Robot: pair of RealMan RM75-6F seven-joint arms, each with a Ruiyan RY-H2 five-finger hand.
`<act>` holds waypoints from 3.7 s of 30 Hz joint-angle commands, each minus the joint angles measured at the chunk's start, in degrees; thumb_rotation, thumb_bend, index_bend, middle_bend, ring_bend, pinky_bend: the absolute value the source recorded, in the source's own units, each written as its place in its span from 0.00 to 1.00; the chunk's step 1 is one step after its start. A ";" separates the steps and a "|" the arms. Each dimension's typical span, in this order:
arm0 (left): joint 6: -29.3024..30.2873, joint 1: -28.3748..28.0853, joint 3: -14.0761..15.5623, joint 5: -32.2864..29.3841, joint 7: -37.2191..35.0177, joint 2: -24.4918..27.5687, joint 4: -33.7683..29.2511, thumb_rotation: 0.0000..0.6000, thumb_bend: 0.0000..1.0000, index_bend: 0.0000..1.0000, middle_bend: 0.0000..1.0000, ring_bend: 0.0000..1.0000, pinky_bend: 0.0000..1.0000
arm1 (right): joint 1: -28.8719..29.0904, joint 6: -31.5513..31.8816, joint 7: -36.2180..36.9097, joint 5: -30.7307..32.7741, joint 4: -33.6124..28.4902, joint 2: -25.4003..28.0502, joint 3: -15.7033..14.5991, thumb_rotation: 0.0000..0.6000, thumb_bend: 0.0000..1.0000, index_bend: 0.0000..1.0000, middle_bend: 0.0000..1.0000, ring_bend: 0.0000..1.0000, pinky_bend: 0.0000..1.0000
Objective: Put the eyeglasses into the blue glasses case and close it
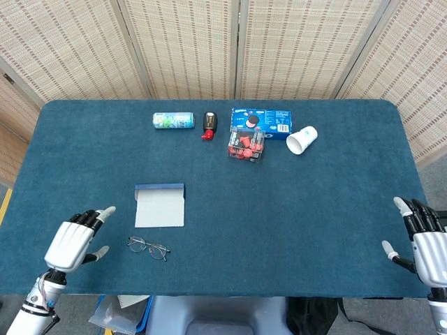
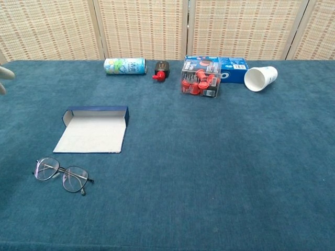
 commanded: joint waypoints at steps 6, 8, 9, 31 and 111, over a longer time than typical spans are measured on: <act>-10.61 -6.67 -0.09 -1.75 4.72 -0.73 -1.91 1.00 0.15 0.24 0.88 0.80 0.96 | -0.34 0.02 0.32 0.50 0.10 0.14 -0.12 1.00 0.26 0.04 0.12 0.08 0.11; -12.35 -7.84 -0.17 -2.49 5.83 -1.65 -1.68 1.00 0.15 0.25 0.96 0.87 1.00 | -0.37 0.03 0.47 0.54 0.23 0.09 -0.12 1.00 0.26 0.04 0.12 0.08 0.11; -13.06 -8.29 -0.17 -2.86 6.26 -2.04 -1.61 1.00 0.15 0.25 0.98 0.90 1.00 | -0.39 0.01 0.52 0.57 0.29 0.08 -0.14 1.00 0.26 0.04 0.12 0.08 0.11; -22.70 -15.04 0.70 -12.58 13.48 -9.35 2.92 1.00 0.26 0.39 1.00 1.00 1.00 | -0.71 -0.44 1.56 1.32 1.40 -0.31 -0.32 1.00 0.26 0.04 0.12 0.08 0.11; -24.36 -29.41 -5.94 -39.65 20.48 -18.41 8.42 1.00 0.46 0.58 1.00 1.00 1.00 | -1.85 -0.11 3.80 2.35 3.43 -0.67 -0.36 1.00 0.26 0.04 0.15 0.08 0.11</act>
